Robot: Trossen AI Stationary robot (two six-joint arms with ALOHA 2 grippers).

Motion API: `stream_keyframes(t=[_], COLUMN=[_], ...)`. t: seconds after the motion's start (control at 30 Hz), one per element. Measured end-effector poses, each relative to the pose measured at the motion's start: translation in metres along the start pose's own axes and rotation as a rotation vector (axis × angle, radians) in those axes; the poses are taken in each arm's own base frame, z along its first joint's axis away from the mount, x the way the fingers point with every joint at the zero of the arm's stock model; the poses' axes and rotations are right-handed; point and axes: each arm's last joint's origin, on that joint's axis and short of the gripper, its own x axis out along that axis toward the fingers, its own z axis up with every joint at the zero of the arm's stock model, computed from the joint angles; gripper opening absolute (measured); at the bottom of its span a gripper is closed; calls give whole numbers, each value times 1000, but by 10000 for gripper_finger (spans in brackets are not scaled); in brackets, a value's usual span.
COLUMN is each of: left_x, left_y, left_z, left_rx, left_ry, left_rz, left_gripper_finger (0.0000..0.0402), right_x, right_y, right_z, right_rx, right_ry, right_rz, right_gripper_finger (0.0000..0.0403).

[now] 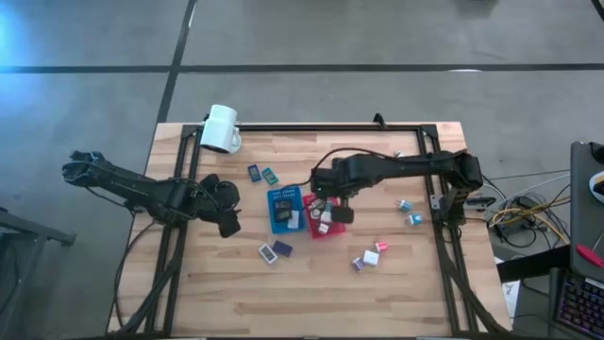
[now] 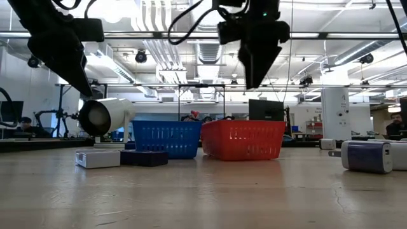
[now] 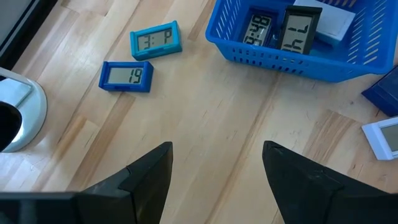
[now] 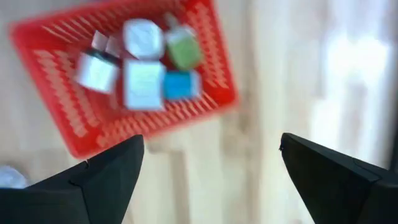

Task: Pick & Place Office items
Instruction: Put the dark blue digital clock into the blue bin

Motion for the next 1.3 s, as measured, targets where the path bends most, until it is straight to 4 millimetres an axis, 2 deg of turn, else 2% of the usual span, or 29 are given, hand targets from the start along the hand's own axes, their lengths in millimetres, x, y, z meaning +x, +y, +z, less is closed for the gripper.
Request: stream_keyframes(t=[0.1,0.23,0.33,0.5,0.6,0.77,0.87,1.07,1.17,1.3], left_x=[0,0,1,7,15,32,42,53,60,76], left_y=[0,0,1,8,19,58,85,133,147,150], left_z=[0,0,1,8,17,28,34,39,40,41], left_rx=[19,47,85,154,164,130,69,-80,-161,-243], left_ry=[-1,-2,-10,-45,-52,19,30,-15,2,95], left_rz=[0,3,22,54,92,109,46,-83,-173,-322], left_gripper_finger=[250,250,250,250,250,250,250,250,250,250], right_x=[-9,-7,1,25,42,57,61,62,61,62], right_y=[-11,-19,-20,-16,-13,-11,-11,-11,-10,-10], right_z=[-11,-30,-48,-82,-97,-117,-121,-115,-109,-104], right_rx=[71,154,181,249,271,304,321,360,361,341], right_ry=[56,124,152,160,70,-35,-102,-272,-340,-401], right_rz=[-61,-146,-215,-259,-249,-235,-226,-202,-186,-158], right_gripper_finger=[373,373,373,374,374,374,374,374,374,374])
